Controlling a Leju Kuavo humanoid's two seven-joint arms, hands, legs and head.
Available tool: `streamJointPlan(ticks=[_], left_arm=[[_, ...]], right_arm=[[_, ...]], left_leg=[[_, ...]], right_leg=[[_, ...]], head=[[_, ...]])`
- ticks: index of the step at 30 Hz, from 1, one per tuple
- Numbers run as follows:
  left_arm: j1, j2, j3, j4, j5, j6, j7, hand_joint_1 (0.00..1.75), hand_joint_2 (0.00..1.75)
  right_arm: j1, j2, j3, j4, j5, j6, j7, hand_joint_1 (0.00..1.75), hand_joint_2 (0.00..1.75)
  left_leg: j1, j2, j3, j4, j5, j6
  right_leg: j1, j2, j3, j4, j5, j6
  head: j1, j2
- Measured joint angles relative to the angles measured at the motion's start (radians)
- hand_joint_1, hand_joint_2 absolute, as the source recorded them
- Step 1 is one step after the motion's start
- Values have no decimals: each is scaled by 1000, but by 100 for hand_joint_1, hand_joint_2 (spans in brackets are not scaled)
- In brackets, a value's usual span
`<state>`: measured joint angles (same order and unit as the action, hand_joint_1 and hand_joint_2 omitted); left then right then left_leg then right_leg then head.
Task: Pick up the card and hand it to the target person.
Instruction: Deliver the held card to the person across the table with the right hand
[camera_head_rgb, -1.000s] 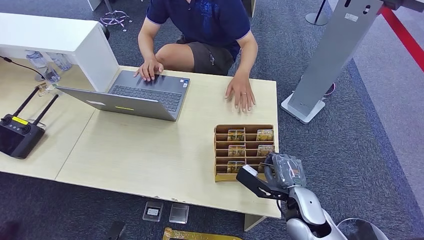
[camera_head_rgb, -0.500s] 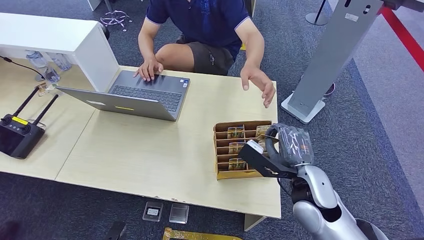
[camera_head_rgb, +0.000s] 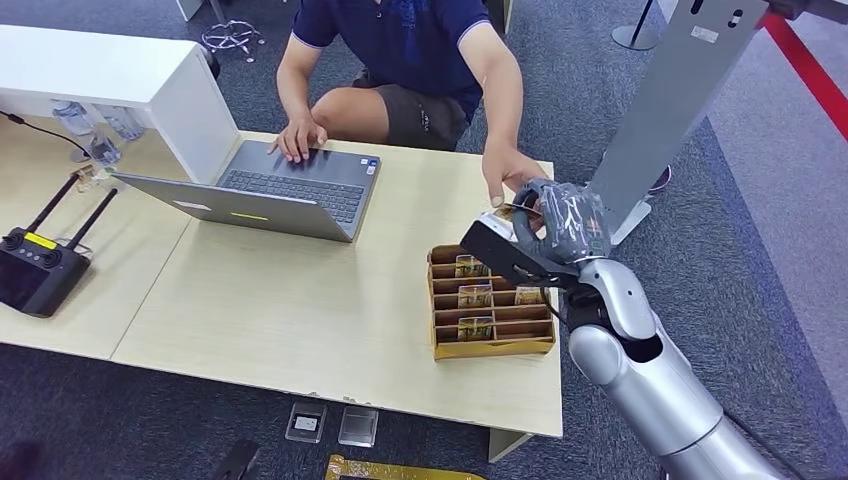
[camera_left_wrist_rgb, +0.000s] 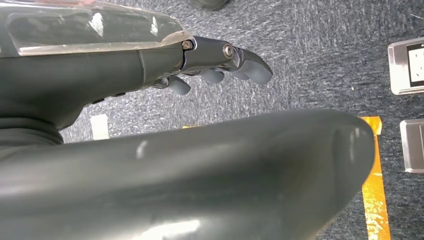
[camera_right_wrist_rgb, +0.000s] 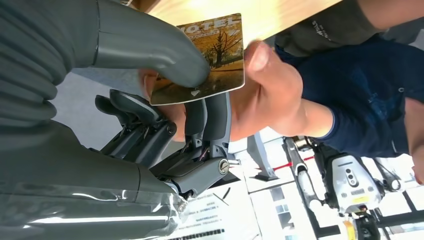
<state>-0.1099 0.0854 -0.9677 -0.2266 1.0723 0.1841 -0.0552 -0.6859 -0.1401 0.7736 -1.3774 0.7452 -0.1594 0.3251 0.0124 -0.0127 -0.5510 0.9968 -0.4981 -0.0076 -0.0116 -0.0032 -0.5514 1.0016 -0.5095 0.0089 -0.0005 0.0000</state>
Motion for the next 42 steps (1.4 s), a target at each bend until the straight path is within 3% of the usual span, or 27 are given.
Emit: streamJointPlan(ticks=[8,12,22,31,42], left_arm=[[-1,-1,-11,0,0,1,4,0,0],[-1,-1,-19,0,-1,0,4,0,0],[-1,-1,-26,0,-6,12,5,0,0],[9,1,-25,0,24,17,-14,0,0],[18,2,-21,0,60,27,-9,0,0]], right_arm=[[-65,74,29,185,28,-52,-28,175,175],[-81,96,40,246,43,-62,-29,0,175],[-96,129,48,323,65,-72,-34,0,175],[-95,128,45,287,59,-75,-35,0,175],[10,48,3,46,-41,-102,-23,0,175]], left_leg=[[0,0,0,0,0,0],[0,0,0,0,0,0],[0,0,0,0,0,0],[0,0,1,0,0,0],[0,0,1,1,0,0]], right_leg=[[0,0,0,0,0,0],[0,0,0,0,0,0],[0,0,-1,0,0,0],[0,0,-1,0,0,0],[0,0,-1,0,0,0]], head=[[1,0],[1,0],[0,0],[0,0],[1,0]])
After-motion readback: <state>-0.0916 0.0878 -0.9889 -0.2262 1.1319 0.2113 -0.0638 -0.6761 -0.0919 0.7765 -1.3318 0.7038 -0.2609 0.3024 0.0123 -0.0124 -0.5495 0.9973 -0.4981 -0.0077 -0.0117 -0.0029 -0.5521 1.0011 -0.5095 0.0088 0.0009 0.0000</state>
